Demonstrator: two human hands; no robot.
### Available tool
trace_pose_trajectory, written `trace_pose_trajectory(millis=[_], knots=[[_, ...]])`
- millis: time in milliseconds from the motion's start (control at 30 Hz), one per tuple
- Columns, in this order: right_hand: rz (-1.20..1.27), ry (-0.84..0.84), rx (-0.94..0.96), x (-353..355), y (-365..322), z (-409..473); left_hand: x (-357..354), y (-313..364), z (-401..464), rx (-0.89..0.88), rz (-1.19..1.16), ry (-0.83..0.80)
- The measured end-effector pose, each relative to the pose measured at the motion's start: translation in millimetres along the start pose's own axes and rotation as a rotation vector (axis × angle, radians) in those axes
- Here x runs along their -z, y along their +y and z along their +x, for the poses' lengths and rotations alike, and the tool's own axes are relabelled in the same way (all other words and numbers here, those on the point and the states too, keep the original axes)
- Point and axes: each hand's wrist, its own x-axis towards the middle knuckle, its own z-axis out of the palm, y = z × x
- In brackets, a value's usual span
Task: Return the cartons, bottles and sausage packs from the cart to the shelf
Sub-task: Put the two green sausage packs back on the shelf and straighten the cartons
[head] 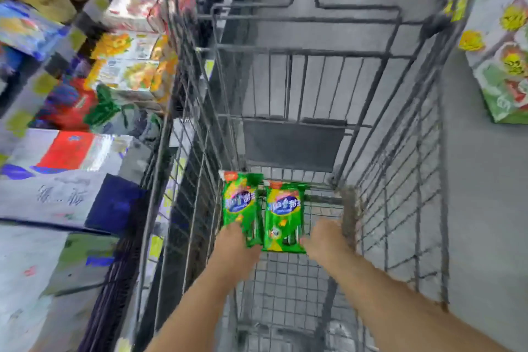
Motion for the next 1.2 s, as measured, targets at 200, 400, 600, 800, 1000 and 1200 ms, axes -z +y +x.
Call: trace_pose_trajectory(millis=[200, 400, 600, 800, 1000, 1200], knots=[[0.132, 0.01, 0.034, -45.1, -1.0, 66.1, -22.9, 0.2, 42.1, 0.187, -0.136, 0.095], [0.233, 0.028, -0.046, -70.2, 9.0, 98.4, -36.2, -0.5, 71.0, 0.253, -0.243, 0.221], [0.241, 0.059, -0.133, -68.9, 13.1, 104.0, -35.6, 1.6, 77.7, 0.313, -0.293, 0.181], [0.545, -0.065, -0.268, -60.5, 25.7, 107.0, -41.7, 2.6, 78.5, 0.284, -0.467, 0.122], [0.645, 0.062, -0.258, -63.4, 32.7, 102.8, -50.8, 16.5, 79.0, 0.28, -0.58, 0.079], [0.63, 0.077, -0.274, -61.7, 38.3, 64.8, -53.7, 6.5, 44.4, 0.344, -0.624, 0.052]])
